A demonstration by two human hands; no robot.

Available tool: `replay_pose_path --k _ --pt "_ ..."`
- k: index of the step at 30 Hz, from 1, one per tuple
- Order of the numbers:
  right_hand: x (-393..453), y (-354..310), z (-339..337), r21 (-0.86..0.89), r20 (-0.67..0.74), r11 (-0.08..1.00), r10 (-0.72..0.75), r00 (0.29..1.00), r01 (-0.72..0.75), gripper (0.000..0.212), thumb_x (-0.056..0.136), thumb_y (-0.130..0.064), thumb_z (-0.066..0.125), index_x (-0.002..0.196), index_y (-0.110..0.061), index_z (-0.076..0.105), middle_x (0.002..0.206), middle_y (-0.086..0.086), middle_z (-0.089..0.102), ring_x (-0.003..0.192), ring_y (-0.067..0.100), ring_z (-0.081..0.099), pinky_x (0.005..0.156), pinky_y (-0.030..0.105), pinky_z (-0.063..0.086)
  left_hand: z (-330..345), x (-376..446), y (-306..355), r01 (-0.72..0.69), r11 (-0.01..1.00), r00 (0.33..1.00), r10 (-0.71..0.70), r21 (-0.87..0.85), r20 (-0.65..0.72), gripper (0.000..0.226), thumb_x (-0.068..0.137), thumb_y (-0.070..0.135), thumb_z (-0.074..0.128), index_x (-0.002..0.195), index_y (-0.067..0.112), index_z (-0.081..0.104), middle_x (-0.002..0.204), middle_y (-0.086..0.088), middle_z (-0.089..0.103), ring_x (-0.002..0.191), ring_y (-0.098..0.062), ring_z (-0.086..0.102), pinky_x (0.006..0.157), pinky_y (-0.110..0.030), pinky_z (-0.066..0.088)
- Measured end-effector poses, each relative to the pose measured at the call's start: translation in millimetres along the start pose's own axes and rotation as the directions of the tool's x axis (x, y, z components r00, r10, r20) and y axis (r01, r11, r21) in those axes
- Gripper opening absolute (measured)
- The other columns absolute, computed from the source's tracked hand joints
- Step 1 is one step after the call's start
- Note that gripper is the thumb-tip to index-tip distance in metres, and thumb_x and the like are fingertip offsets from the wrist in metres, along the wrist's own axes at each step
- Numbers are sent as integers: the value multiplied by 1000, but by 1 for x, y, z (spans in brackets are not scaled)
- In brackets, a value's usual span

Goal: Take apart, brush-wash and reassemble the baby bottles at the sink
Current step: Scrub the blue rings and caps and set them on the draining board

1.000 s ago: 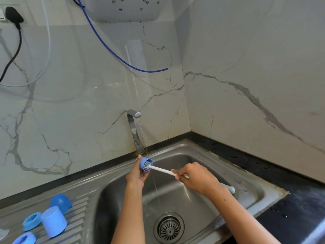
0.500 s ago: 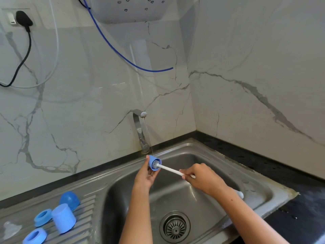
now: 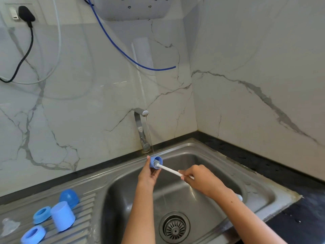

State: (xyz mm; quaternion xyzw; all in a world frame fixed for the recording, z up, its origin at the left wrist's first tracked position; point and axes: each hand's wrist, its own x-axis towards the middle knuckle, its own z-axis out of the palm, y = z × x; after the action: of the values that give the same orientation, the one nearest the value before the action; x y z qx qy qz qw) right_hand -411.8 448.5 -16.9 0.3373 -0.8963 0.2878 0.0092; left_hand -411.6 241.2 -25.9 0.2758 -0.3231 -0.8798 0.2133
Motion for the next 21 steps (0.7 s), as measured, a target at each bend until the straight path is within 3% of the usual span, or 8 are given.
replay_pose_path --k 2,5,7,11,15,19,21 --pt "-2 -2 3 -48 -35 998 30 999 -31 33 100 -33 48 130 -30 60 122 -4 66 98 19 64 81 30 51 4 -1 -6 -36 999 999 37 41 -18 39 85 20 70 112 -3 54 91 -19 60 76 -28 62 53 -38 58" --pt "-7 -6 8 -54 -68 994 87 994 -90 34 100 -34 47 132 -32 58 115 1 67 95 22 64 76 30 48 10 -2 -16 -137 977 983 154 165 -96 37 82 15 73 106 -1 51 100 -21 56 87 -31 60 76 -42 56" --pt "-7 -4 2 -47 -30 995 83 996 -85 33 98 -35 50 129 -33 60 115 -1 67 94 20 64 78 30 50 11 -2 -17 -159 969 976 183 186 -118 36 82 17 74 101 -1 50 101 -22 55 86 -32 59 78 -43 55" --pt "-7 6 -13 -90 -2 994 64 998 -64 27 94 -39 55 119 -36 67 114 -8 68 95 16 64 83 33 52 5 -4 -10 -118 987 978 135 111 -159 44 82 19 73 110 -3 48 105 -28 57 74 -34 61 47 -40 57" --pt "-10 -2 -9 -249 -123 967 23 992 -53 35 99 -39 46 133 -40 54 113 -3 66 98 19 64 81 31 50 1 -1 -5 -57 993 990 70 99 -123 42 81 15 74 113 -4 54 93 -24 60 69 -29 62 66 -39 58" --pt "-11 -16 -6 -462 -127 887 -54 990 -11 35 102 -27 42 133 -36 54 105 4 65 93 27 64 68 32 41 -6 -1 -6 67 989 997 -63 131 -40 34 80 12 74 108 -2 60 89 -23 62 73 -31 63 39 -34 54" --pt "-12 -19 -5 -499 -129 866 -67 989 -6 33 101 -23 42 130 -33 56 102 4 65 90 28 64 63 30 36 -10 -2 -5 90 983 996 -88 158 -17 28 80 11 74 101 -3 60 90 -24 61 75 -31 63 37 -34 53"
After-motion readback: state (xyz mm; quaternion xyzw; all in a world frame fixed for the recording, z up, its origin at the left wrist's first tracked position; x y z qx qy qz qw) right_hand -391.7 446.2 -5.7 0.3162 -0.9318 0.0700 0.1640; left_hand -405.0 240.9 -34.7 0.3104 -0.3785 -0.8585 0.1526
